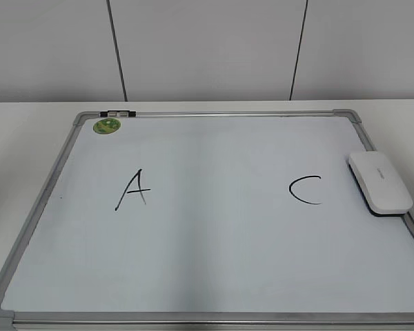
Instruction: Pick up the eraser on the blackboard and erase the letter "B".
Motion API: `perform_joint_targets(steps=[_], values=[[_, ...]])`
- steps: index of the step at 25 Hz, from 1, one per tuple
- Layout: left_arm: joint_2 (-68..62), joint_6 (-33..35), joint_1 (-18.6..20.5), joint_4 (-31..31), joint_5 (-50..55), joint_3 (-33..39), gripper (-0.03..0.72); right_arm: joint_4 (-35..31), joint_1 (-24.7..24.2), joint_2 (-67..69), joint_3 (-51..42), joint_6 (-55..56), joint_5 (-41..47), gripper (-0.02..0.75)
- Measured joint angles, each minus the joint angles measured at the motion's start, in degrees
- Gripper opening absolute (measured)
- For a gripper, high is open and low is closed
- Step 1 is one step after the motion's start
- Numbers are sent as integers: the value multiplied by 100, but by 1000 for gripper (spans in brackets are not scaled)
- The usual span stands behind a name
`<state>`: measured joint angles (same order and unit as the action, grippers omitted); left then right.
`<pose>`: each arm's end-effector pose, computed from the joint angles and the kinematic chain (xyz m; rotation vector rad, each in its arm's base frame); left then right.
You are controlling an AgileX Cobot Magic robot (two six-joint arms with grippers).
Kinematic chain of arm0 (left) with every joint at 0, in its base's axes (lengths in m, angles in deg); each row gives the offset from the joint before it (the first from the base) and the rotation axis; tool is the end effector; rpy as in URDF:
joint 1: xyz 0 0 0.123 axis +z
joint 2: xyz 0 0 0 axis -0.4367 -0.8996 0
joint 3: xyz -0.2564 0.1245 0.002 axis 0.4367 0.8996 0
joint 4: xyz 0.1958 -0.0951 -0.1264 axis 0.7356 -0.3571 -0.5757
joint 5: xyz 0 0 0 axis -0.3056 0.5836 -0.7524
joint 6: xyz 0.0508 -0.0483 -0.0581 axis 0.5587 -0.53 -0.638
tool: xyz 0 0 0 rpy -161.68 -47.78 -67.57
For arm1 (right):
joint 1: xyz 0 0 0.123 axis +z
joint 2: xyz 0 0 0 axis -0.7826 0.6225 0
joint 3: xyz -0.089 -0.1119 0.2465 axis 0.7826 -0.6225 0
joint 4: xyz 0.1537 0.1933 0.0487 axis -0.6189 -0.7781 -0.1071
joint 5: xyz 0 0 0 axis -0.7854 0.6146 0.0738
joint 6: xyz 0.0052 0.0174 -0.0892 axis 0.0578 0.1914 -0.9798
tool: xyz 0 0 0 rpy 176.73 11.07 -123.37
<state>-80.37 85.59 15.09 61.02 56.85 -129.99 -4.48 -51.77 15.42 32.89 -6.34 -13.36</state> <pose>0.2350 -0.0539 0.4123 0.2194 2.5626 -0.2152 0.2087 0.0122 0.4520 -0.2496 2.3906 0.0997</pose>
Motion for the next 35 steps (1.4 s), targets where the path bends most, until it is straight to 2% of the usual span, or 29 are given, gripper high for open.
perform_joint_targets(steps=[10,22,29,35], values=[[1968,0,0,265,39,1837,385,-23,0,-1781,-2333,-14,-11,563],[3910,0,0,423,-110,3574,385,-200,0,-3944,-4650,-3,-817,553],[4724,0,0,512,-657,4495,385,-234,0,-4651,-5569,17,-1224,542],[5273,0,0,674,-946,5115,382,-157,0,-4899,-5635,17,-1393,533]])
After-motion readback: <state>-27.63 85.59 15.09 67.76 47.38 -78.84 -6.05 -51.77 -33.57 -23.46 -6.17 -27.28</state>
